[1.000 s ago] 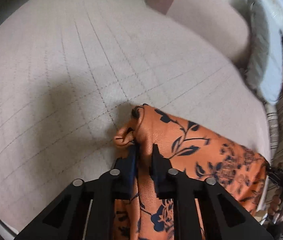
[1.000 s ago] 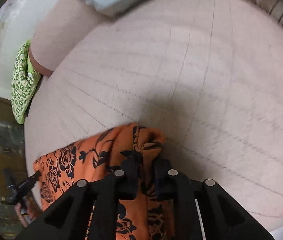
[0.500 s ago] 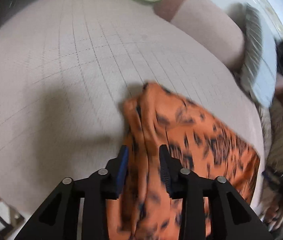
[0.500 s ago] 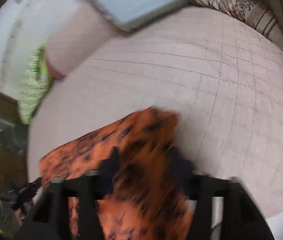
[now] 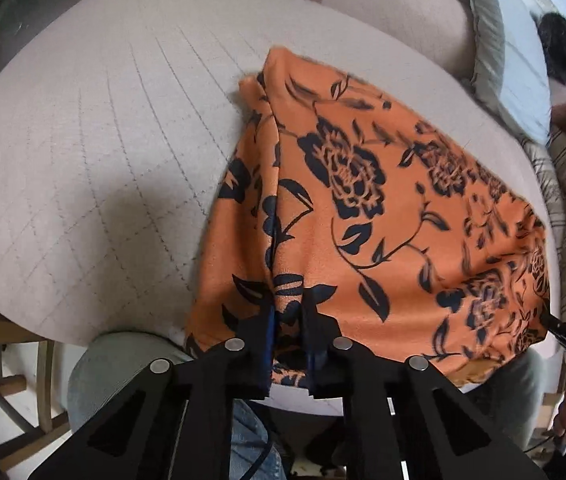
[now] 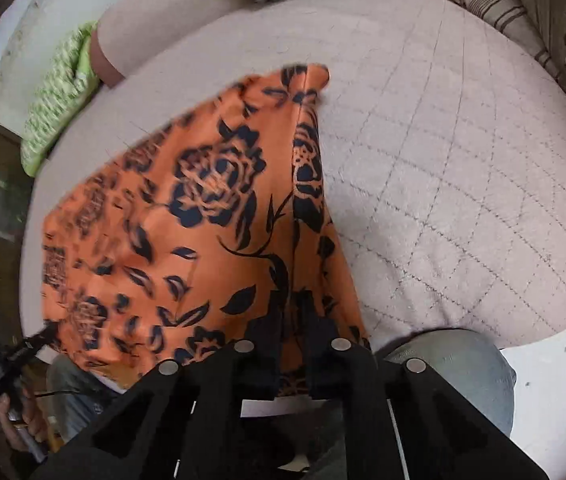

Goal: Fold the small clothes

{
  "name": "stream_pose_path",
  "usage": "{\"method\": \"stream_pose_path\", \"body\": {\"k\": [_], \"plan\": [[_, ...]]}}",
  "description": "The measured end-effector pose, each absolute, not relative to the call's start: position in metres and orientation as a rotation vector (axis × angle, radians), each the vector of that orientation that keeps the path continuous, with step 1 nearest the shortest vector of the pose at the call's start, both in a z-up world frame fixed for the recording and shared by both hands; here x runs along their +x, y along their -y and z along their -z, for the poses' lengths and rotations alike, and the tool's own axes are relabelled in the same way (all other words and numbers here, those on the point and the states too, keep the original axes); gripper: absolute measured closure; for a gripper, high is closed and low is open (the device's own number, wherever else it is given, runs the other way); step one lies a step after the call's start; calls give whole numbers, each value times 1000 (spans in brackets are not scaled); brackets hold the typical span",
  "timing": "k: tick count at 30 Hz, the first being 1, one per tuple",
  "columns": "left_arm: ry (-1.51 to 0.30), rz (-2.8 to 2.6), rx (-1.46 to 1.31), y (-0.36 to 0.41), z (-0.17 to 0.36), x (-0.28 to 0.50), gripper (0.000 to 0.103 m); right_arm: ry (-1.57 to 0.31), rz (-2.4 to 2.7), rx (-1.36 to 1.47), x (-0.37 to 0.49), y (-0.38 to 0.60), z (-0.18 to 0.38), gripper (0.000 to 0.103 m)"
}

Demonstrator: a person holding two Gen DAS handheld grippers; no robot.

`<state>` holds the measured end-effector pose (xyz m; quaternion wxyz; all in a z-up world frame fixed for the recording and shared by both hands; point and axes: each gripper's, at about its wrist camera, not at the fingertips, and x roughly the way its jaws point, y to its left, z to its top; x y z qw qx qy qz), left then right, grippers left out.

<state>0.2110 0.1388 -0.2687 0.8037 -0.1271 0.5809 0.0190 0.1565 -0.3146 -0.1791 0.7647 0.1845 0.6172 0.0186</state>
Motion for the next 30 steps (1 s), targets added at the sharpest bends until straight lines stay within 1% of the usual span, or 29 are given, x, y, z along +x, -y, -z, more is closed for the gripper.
{"method": "stream_pose_path", "body": {"k": [2, 5, 7, 8, 10, 11, 12, 14, 15, 16, 17, 18, 19, 21, 24, 27, 29, 30], "plan": [[-1220, -32, -299, -144, 259, 205, 93, -1315, -12, 373, 151, 319, 164, 98], [-1255, -54, -287, -151, 273, 207, 93, -1332, -3, 337, 147, 321, 161, 98], [-1294, -73, -233, -149, 291, 213, 91, -1371, 18, 306, 152, 318, 177, 98], [-1303, -75, -256, -149, 294, 213, 91, -1411, 47, 276, 155, 317, 193, 98], [-1281, -74, -296, -150, 282, 210, 87, -1449, 56, 320, 157, 320, 205, 97], [-1276, -67, -310, -152, 277, 209, 85, -1442, 57, 332, 154, 321, 203, 95], [-1276, -63, -325, -154, 271, 207, 84, -1427, 53, 323, 152, 320, 196, 88], [-1263, -75, -352, -162, 257, 199, 80, -1411, 43, 310, 147, 318, 182, 83], [-1250, -81, -354, -167, 251, 195, 78, -1396, 32, 302, 144, 315, 171, 79], [-1225, -89, -354, -172, 242, 193, 77, -1365, 14, 298, 141, 309, 159, 71], [-1193, -94, -360, -177, 234, 191, 75, -1317, -14, 295, 136, 304, 140, 65], [-1170, -100, -369, -180, 228, 188, 67, -1286, -34, 294, 133, 299, 128, 56], [-1151, -108, -387, -184, 224, 182, 56, -1248, -65, 292, 131, 291, 114, 49], [-1125, -116, -420, -190, 221, 177, 49, -1184, -144, 294, 129, 273, 90, 41], [-1122, -99, -427, -191, 227, 188, 49, -1145, -302, 325, 140, 236, 74, 40], [-1119, -80, -466, -191, 241, 204, 49, -1173, -417, 367, 151, 194, 79, 40], [-1114, -42, -496, -191, 249, 212, 46, -1192, -473, 378, 157, 168, 81, 40], [-1117, -38, -498, -191, 254, 215, 43, -1203, -490, 378, 162, 156, 85, 40]]}}
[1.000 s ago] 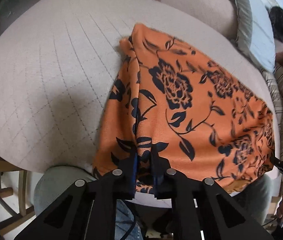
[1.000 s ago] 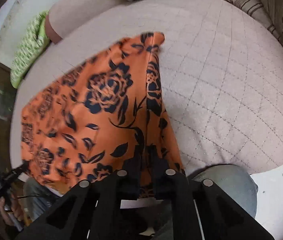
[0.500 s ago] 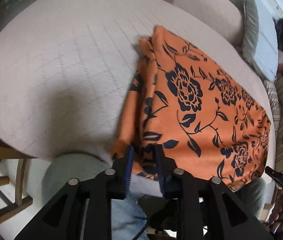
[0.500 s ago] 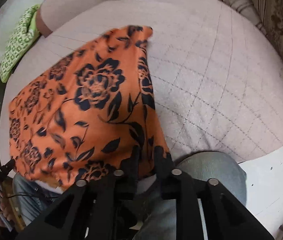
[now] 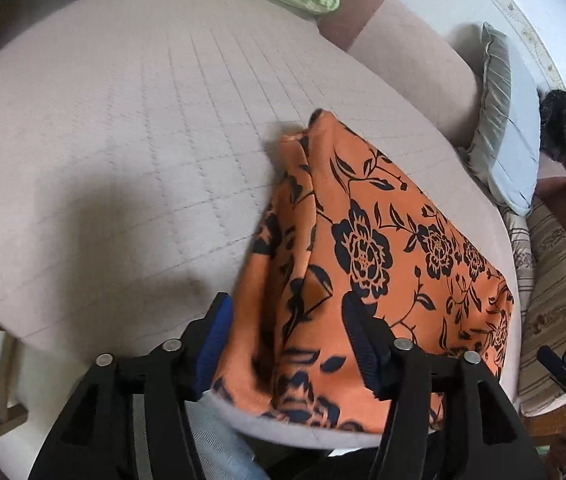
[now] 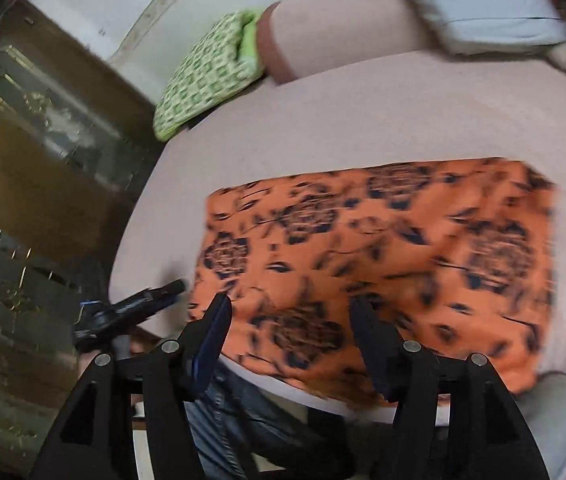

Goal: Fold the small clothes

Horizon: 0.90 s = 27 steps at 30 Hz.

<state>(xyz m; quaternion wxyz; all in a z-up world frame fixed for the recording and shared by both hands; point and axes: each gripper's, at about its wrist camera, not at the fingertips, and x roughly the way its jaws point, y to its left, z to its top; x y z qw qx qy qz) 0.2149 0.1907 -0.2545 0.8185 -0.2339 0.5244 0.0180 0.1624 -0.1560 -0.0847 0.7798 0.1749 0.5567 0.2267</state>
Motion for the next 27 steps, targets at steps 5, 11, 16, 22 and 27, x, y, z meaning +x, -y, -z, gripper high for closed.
{"method": "stream_pose_path", "body": {"k": [5, 11, 16, 22, 27], "plan": [[-1147, -52, -542, -201, 286, 219, 41, -1272, -566, 388, 183, 109, 105, 40], [-1116, 68, -646, -211, 294, 210, 77, -1374, -618, 364, 207, 67, 127, 38], [-1108, 103, -760, -231, 308, 207, 74, -1422, -661, 344, 229, 23, 138, 38], [-1098, 118, -826, -245, 318, 203, 81, -1494, -690, 293, 258, -32, 154, 38], [-952, 108, -636, -226, 283, 185, 93, -1576, -649, 120, 278, -93, 171, 38]]}}
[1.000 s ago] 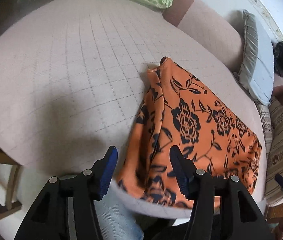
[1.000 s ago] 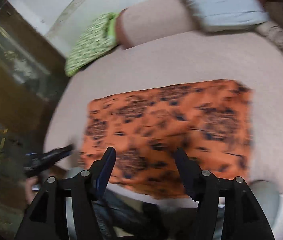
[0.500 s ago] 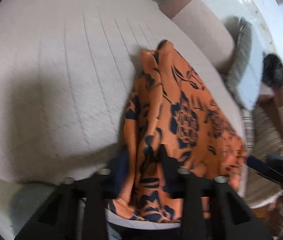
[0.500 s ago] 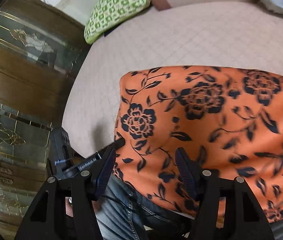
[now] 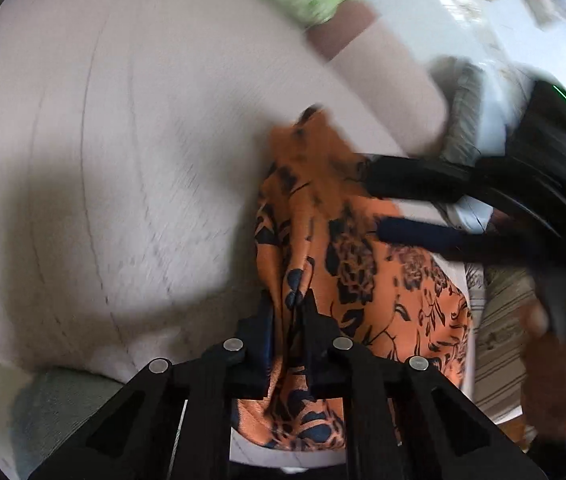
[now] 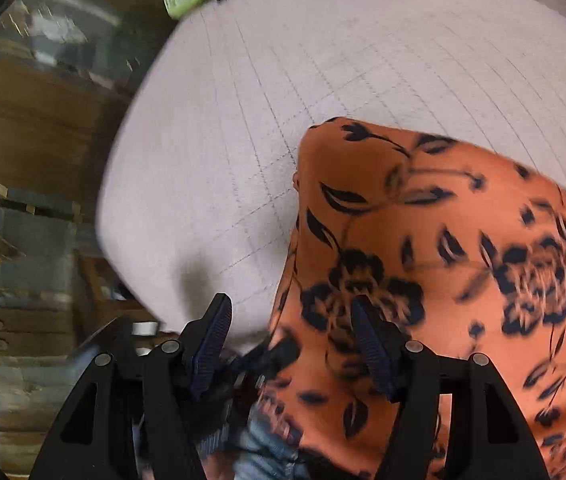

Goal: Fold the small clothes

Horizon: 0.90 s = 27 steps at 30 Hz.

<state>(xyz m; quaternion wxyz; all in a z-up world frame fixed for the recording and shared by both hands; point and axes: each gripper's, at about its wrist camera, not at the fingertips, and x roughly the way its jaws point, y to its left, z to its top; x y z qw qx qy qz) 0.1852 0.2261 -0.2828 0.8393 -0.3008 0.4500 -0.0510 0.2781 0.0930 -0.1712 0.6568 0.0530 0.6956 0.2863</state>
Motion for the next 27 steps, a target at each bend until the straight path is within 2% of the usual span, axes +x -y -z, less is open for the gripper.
{"method": "stream_pose_path", "body": {"k": [5, 6, 9, 13, 16, 17, 19, 20, 22, 25, 27], "plan": [[-908, 96, -539, -218, 270, 171, 94, -1588, -543, -145, 290, -140, 186, 40], [-911, 104, -556, -221, 270, 170, 94, -1606, -535, -191, 290, -147, 191, 43], [-890, 108, -562, -217, 265, 171, 95, -1615, -494, -303, 287, -157, 208, 59], [-885, 97, -539, -213, 261, 169, 95, -1624, -466, -368, 282, -163, 224, 63], [-882, 89, -520, -210, 256, 166, 95, -1593, -459, -434, 271, -171, 223, 64], [-881, 86, -509, -208, 255, 166, 95, -1590, -470, -424, 271, -171, 222, 61], [-872, 80, -488, -204, 252, 160, 95, -1622, -488, -348, 274, -165, 221, 48], [-861, 78, -476, -201, 250, 157, 95, -1636, -504, -309, 275, -161, 221, 49], [-842, 72, -439, -195, 243, 151, 96, -1617, -492, -324, 273, -156, 221, 73], [-830, 69, -405, -189, 234, 145, 96, -1573, -502, -288, 269, -138, 216, 83], [-828, 86, -405, -186, 222, 139, 96, -1533, -533, -197, 268, -117, 200, 85]]}}
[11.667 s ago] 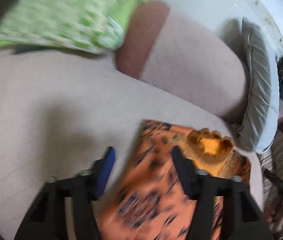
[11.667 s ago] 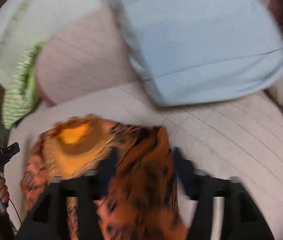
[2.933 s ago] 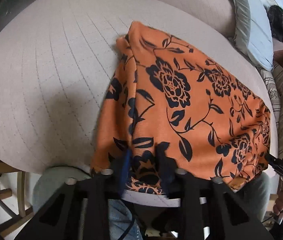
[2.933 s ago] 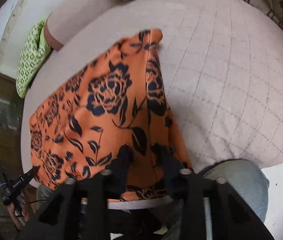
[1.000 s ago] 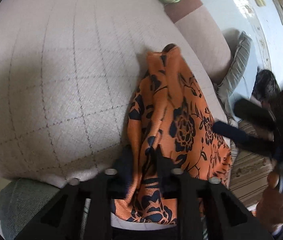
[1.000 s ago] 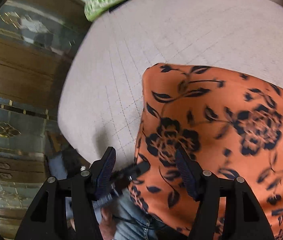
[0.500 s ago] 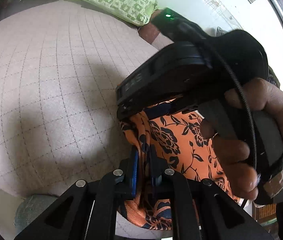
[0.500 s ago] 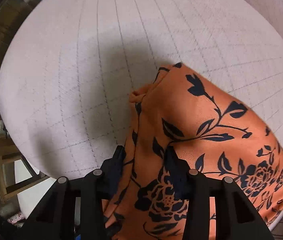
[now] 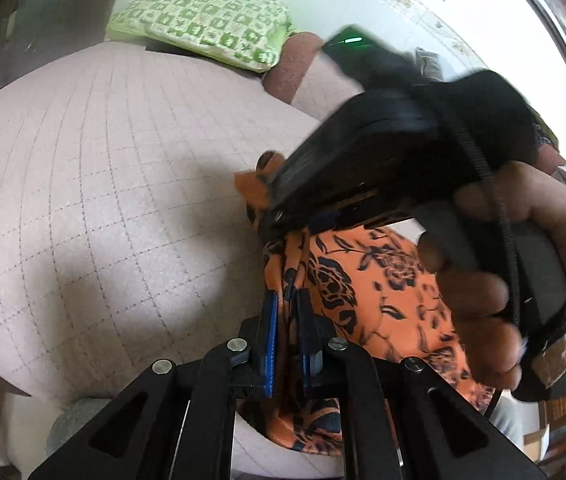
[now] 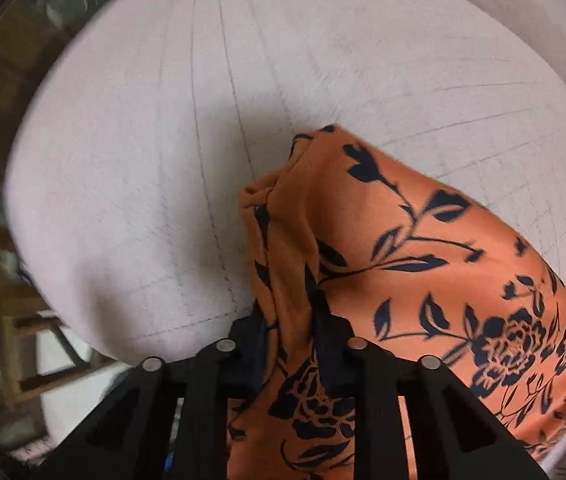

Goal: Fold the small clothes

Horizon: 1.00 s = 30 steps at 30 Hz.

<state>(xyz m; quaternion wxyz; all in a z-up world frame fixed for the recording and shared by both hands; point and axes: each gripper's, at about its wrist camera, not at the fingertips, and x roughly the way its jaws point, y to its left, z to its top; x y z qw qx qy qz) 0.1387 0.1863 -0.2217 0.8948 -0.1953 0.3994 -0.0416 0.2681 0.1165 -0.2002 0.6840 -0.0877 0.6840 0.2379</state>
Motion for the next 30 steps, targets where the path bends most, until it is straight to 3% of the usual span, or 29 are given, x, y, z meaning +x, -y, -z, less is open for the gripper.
{"method": "stream_pose_path", "body": {"k": [5, 14, 19, 23, 30], "plan": [[-750, 166, -361, -153, 149, 113, 96, -1401, -674, 30, 258, -56, 138, 86], [-744, 411, -58, 1, 54, 88, 96, -1109, -786, 535, 238, 185, 68, 86], [-855, 538, 65, 83, 63, 97, 96, -1058, -713, 770, 234, 316, 104, 86], [-965, 597, 135, 146, 104, 108, 96, -1086, -616, 944, 232, 389, 177, 86], [-1087, 581, 140, 178, 135, 134, 95, -1137, -549, 1040, 232, 407, 243, 86]]}}
